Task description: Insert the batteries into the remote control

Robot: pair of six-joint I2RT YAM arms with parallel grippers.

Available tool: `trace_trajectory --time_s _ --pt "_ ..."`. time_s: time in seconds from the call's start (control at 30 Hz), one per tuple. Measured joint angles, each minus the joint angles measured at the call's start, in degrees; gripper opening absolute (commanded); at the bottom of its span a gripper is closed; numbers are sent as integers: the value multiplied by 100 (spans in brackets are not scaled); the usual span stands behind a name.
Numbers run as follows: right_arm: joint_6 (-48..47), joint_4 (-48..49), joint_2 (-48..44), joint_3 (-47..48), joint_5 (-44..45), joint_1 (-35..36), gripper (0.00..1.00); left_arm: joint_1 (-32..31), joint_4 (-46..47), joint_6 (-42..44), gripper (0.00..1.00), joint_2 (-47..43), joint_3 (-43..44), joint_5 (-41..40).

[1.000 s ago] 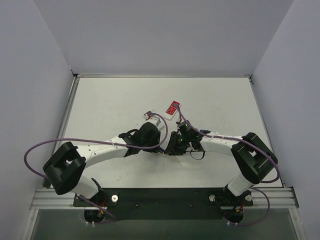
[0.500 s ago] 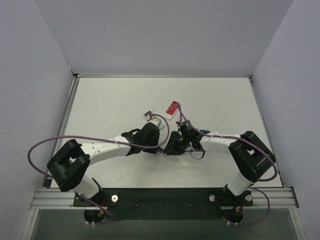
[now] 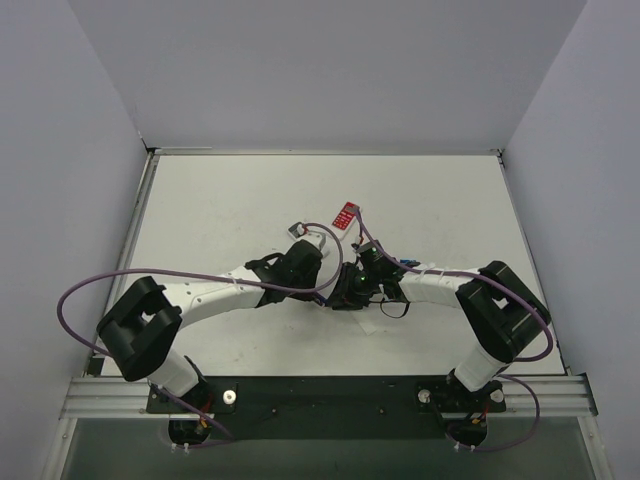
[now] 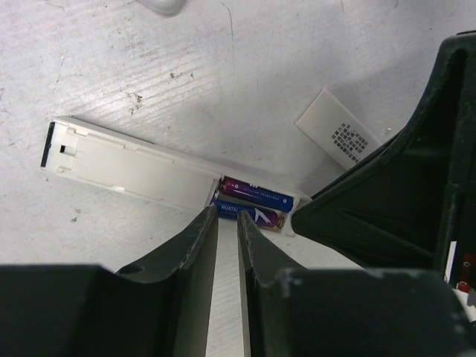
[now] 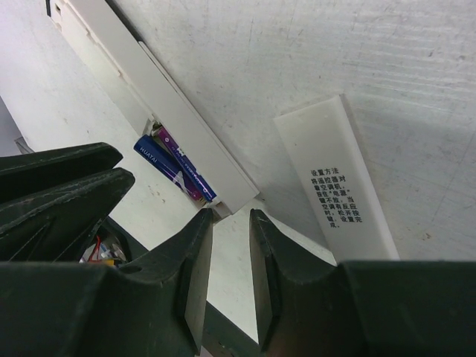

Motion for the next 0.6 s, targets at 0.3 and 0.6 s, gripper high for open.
trace_trajectory --time_s 0.3,0.6 --pt "-2 22 11 0 -20 0 22 17 -7 103 22 188 118 0" --pt "-2 24 11 0 -24 0 22 20 -50 151 22 188 118 -63"
